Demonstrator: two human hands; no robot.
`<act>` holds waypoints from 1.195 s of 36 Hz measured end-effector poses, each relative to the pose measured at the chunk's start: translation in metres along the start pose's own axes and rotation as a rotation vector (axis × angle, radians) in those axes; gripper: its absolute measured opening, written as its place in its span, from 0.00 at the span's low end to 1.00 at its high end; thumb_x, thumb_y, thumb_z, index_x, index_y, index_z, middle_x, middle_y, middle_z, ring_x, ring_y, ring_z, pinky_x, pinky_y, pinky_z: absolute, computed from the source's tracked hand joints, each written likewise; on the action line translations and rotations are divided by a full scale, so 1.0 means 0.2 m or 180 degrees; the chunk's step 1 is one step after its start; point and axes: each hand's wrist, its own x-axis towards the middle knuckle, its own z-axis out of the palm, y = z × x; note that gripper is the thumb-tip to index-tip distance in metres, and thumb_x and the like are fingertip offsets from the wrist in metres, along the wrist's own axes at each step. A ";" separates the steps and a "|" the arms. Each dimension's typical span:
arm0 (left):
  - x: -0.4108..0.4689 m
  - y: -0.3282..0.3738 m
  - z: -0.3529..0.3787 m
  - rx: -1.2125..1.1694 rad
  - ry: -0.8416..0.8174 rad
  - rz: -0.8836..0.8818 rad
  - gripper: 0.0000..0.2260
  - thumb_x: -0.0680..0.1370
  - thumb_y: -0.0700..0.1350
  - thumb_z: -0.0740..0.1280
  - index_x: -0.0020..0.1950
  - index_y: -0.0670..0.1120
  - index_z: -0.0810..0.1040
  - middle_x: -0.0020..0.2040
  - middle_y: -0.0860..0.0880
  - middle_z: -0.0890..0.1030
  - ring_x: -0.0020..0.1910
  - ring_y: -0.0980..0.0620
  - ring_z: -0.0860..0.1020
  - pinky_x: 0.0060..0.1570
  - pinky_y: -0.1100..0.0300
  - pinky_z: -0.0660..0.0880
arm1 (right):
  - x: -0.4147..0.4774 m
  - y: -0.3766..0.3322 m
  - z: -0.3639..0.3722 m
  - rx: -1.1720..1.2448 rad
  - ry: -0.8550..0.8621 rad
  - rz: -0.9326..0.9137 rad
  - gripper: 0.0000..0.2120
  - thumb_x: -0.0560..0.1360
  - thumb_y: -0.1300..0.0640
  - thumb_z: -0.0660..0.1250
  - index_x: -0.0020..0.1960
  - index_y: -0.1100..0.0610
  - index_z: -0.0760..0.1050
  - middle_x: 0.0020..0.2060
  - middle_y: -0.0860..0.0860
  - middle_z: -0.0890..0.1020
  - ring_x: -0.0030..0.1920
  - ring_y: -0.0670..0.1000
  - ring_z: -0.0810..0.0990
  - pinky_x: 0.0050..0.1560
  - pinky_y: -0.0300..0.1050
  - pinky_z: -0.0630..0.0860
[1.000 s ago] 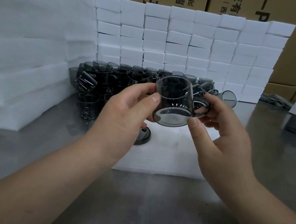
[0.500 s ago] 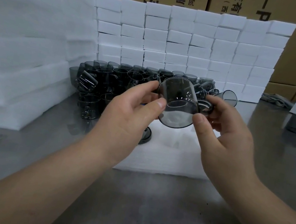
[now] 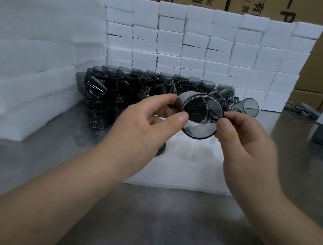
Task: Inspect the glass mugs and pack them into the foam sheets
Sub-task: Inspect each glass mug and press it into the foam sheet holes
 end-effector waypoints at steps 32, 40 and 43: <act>0.00 -0.01 -0.02 0.0706 0.0337 -0.0092 0.35 0.61 0.71 0.53 0.36 0.39 0.78 0.31 0.44 0.79 0.27 0.60 0.72 0.30 0.76 0.66 | 0.00 0.02 0.00 -0.0238 0.0013 -0.0107 0.15 0.75 0.50 0.55 0.31 0.48 0.71 0.28 0.42 0.75 0.30 0.42 0.71 0.33 0.35 0.66; 0.01 -0.01 -0.02 0.0789 0.0296 -0.0199 0.38 0.61 0.72 0.51 0.39 0.40 0.80 0.28 0.55 0.80 0.27 0.64 0.73 0.31 0.78 0.65 | -0.01 0.01 0.00 -0.0266 -0.0009 -0.0074 0.18 0.75 0.48 0.55 0.30 0.54 0.71 0.27 0.45 0.74 0.29 0.44 0.68 0.31 0.41 0.64; 0.01 -0.01 -0.03 0.0840 0.0286 -0.0190 0.39 0.61 0.73 0.50 0.39 0.39 0.80 0.29 0.52 0.80 0.27 0.62 0.72 0.30 0.77 0.65 | -0.01 0.01 0.00 -0.0309 -0.0013 -0.0075 0.18 0.75 0.47 0.55 0.30 0.54 0.70 0.27 0.46 0.74 0.28 0.44 0.68 0.30 0.40 0.64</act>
